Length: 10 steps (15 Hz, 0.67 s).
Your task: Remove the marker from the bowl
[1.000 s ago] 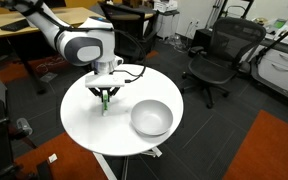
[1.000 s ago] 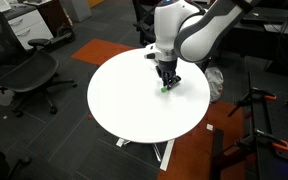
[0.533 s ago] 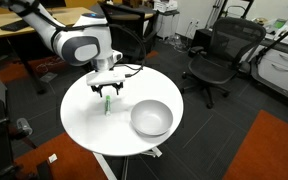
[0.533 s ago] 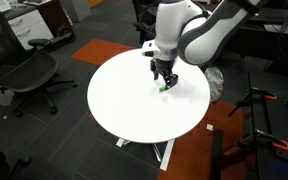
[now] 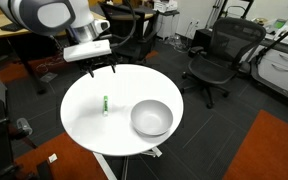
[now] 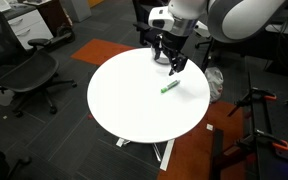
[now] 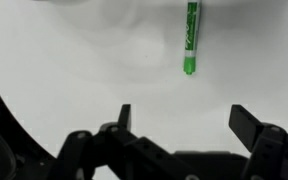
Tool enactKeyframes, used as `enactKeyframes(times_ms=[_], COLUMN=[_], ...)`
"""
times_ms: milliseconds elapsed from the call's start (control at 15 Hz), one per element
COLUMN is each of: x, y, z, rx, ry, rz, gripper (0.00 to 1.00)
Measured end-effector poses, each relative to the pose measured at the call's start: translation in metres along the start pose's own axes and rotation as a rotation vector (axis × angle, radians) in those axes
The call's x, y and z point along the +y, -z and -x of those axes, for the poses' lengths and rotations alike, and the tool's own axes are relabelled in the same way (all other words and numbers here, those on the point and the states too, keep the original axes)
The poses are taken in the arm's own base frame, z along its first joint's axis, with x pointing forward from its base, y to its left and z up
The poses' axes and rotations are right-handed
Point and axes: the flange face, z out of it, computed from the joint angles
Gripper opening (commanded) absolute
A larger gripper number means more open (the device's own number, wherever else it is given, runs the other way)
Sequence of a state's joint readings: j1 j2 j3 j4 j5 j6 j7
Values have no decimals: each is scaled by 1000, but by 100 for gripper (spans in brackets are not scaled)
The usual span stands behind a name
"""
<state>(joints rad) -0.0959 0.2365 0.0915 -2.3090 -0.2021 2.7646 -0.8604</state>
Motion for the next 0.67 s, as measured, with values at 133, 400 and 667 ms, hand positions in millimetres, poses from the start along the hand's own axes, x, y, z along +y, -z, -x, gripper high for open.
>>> enactKeyframes(times_ms=[133,400,667], x=[-3,-7,-9], y=[27,56,58], z=[5,15,18], rx=[20,35,33], ry=[-29,-68,-72], rz=[23,42,41], gripper=[100,100,100])
